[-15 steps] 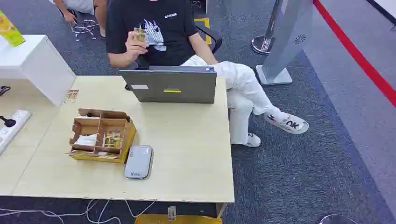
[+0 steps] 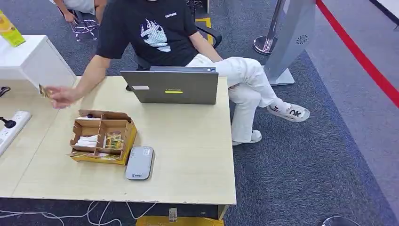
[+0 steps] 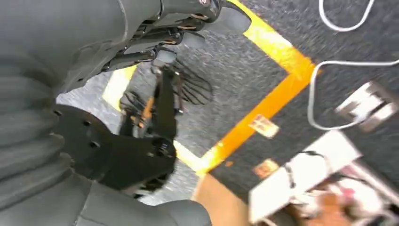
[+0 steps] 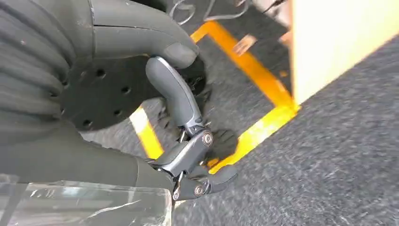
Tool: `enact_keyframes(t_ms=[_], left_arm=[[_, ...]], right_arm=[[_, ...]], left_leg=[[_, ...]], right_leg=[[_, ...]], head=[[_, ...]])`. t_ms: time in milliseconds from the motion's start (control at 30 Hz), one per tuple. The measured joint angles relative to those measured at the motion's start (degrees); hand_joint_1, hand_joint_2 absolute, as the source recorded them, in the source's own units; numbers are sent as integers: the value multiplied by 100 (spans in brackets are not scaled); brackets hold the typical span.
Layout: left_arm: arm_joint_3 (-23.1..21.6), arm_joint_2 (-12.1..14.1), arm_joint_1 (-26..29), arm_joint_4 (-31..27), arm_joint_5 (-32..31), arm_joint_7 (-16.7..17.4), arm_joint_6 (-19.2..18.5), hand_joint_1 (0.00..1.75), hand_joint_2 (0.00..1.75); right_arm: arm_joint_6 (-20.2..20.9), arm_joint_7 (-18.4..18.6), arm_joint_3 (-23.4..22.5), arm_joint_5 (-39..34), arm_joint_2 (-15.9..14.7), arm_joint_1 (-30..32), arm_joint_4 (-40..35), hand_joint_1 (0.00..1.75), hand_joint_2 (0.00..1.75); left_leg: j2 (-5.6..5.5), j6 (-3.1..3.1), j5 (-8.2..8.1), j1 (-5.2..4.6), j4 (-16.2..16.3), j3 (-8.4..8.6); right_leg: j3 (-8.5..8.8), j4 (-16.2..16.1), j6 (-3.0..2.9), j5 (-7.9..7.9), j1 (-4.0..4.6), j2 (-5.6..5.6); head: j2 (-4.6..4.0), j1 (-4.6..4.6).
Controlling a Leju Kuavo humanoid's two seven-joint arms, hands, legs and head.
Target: Pass the card to the sensor for recognition and then transmit it.
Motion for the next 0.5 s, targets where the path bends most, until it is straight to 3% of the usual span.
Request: enact_keyframes(t_ms=[167, 200, 233, 333, 467, 500], left_arm=[[305, -65, -40, 50, 41, -196, -98, 0, 175], [387, -101, -63, 63, 57, -256, -114, 0, 175], [540, -199, -105, 109, 76, -394, -118, 0, 175], [1012, -385, -196, 190, 197, -1446, -129, 0, 175], [1367, -538, -267, 260, 306, -1986, -79, 0, 175], [1445, -566, -276, 258, 315, -2081, -65, 0, 175]], right_arm=[[220, -340, -353, -43, 105, -53, 48, 0, 0], [278, -431, -444, -55, 125, -71, 59, 0, 175], [379, -575, -599, -76, 186, -112, 90, 0, 175], [1255, -1548, -1080, -287, 300, -173, 146, 0, 175], [1815, -1867, -1429, -356, 378, -234, 190, 0, 175], [1970, -1945, -1458, -334, 393, -236, 190, 0, 0]], left_leg=[[0, 0, 0, 0, 0, 0], [0, 0, 0, 0, 0, 0], [0, 0, 0, -1, 0, 0], [0, 0, 1, -1, 1, 0], [-5, 2, 1, -1, 3, 0], [-4, 2, 1, -1, 3, 0]], right_leg=[[-1, 0, 0, 0, 1, 0], [0, 0, 0, 0, 0, 0], [0, 0, 0, 0, 0, 0], [1, 0, 0, 1, 0, 1], [3, 0, 1, 1, -1, -3], [2, 0, 1, 1, -1, -1]], head=[[-2, 2], [0, -2], [0, -2], [0, -2], [0, 0], [0, 0]])
